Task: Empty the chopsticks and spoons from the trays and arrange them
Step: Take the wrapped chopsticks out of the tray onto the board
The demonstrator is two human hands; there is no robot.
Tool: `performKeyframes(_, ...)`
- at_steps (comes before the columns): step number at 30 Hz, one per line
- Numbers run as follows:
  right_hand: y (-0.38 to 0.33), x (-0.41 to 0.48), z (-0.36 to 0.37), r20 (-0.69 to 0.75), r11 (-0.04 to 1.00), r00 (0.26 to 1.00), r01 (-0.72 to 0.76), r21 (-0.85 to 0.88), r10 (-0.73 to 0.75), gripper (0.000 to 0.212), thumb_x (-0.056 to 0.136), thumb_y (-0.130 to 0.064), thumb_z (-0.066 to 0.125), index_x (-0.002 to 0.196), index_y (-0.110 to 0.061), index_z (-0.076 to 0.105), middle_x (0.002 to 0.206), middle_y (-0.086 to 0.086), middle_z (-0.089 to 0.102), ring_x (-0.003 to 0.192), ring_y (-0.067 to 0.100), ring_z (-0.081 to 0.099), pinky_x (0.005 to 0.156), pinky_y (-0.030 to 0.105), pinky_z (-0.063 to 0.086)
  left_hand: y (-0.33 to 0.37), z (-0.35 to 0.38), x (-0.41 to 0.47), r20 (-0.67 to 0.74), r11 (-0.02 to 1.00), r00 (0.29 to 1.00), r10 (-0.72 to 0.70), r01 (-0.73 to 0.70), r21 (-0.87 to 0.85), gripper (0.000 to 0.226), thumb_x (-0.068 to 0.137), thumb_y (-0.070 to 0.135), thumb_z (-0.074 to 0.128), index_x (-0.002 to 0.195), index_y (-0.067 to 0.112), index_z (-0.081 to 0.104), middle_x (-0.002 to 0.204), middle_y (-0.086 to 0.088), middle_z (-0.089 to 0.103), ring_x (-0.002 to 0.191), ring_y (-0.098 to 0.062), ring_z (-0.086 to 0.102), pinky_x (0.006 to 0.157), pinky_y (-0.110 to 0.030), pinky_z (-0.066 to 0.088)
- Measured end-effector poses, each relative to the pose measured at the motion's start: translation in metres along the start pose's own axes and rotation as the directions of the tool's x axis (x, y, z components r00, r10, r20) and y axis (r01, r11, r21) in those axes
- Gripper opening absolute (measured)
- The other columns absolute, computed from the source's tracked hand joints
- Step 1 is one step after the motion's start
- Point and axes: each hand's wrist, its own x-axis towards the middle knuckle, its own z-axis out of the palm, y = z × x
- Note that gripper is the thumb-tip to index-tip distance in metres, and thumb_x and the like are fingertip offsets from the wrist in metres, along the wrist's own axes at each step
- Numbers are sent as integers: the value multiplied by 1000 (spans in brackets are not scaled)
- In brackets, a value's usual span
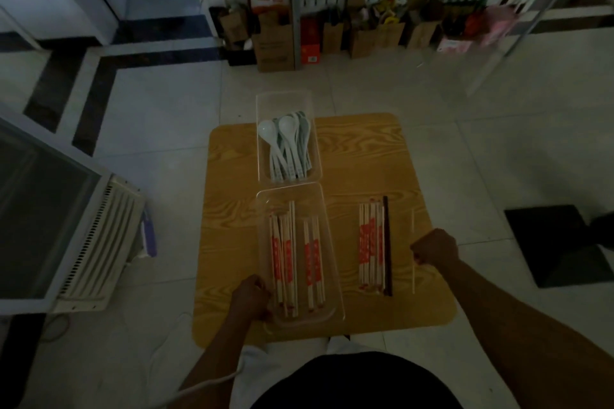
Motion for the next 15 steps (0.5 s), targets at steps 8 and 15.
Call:
performKeyframes(8,-7,-3,39,-11,999,1000,-9,-45,8,13,78,-12,67,71,-1,70,69,10,69,59,21,66,46,20,46,-1,4,1,-45,998,999,3,-6,-63,12,92,10,58,84,16,50,82,-21,67,67,-35,71,63,-44,60)
performKeyframes(15,-15,-3,46,-63,998,997,-51,-20,50,12,78,-7,63,70,0,69,71,12,69,62,24,66,50,22,47,0,5,2,-50,997,999,4,-8,-79,11,92,12,59,85,16,51,91,-21,66,66,-35,71,63,-47,60)
